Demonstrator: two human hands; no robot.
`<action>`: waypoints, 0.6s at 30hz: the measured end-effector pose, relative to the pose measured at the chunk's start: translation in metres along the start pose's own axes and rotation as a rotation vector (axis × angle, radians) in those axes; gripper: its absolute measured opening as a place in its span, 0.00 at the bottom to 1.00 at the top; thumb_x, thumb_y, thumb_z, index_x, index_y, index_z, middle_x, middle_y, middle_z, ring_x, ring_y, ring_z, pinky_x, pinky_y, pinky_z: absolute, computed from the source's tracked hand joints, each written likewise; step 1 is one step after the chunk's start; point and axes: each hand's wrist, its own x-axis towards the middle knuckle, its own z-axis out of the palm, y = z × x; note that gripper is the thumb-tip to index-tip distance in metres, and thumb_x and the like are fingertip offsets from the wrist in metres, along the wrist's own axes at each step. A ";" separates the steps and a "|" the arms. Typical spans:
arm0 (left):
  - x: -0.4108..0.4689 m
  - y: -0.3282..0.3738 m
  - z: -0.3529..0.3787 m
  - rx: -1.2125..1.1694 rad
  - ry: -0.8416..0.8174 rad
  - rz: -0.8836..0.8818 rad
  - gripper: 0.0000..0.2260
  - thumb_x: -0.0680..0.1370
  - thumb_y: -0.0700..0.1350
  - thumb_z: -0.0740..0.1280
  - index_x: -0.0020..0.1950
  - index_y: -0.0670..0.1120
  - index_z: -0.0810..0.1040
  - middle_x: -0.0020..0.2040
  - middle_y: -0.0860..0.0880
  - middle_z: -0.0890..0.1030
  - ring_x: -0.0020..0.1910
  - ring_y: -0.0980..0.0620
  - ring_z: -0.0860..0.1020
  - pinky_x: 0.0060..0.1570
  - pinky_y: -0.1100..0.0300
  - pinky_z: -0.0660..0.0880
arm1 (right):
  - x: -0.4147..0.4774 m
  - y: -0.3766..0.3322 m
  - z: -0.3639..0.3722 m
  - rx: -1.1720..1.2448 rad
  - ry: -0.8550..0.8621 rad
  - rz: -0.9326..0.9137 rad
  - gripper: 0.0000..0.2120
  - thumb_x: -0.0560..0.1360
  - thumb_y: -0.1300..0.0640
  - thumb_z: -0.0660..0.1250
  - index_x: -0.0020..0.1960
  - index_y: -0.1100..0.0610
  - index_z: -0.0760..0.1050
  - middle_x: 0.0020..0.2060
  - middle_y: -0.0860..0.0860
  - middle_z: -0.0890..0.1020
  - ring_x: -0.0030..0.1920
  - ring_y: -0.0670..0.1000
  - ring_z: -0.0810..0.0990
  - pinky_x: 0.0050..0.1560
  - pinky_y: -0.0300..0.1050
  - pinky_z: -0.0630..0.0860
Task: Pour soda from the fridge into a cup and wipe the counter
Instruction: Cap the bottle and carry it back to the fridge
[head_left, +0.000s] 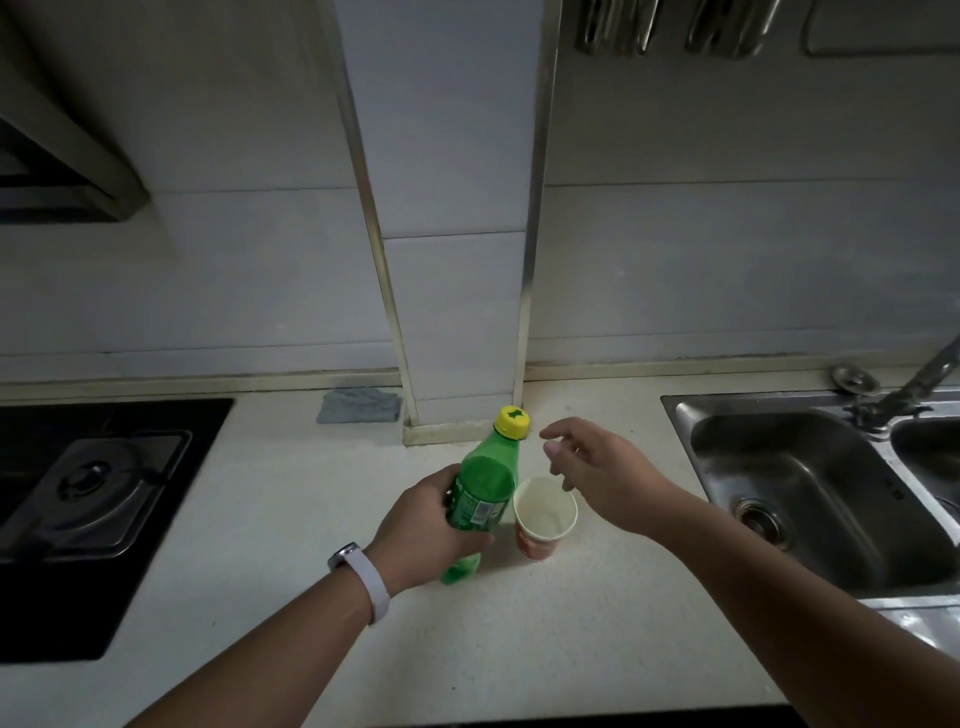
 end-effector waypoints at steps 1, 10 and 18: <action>0.000 0.006 -0.002 -0.012 0.013 0.012 0.25 0.64 0.48 0.79 0.53 0.68 0.72 0.48 0.63 0.81 0.46 0.66 0.79 0.46 0.65 0.77 | 0.000 0.003 0.001 0.030 0.000 0.013 0.10 0.81 0.48 0.60 0.60 0.47 0.74 0.43 0.47 0.81 0.42 0.46 0.81 0.45 0.45 0.79; 0.006 0.067 -0.007 -0.200 0.167 0.041 0.30 0.57 0.54 0.79 0.58 0.59 0.77 0.52 0.56 0.84 0.52 0.56 0.81 0.53 0.50 0.80 | 0.007 0.019 -0.007 0.440 -0.074 0.120 0.11 0.82 0.48 0.59 0.54 0.53 0.77 0.49 0.53 0.83 0.47 0.52 0.83 0.46 0.48 0.81; 0.003 0.114 0.005 -0.320 0.338 -0.010 0.24 0.62 0.43 0.80 0.55 0.53 0.79 0.50 0.52 0.85 0.50 0.53 0.82 0.53 0.50 0.80 | 0.016 0.032 -0.016 0.715 -0.381 0.222 0.25 0.77 0.36 0.60 0.64 0.53 0.74 0.58 0.54 0.81 0.59 0.55 0.80 0.60 0.57 0.78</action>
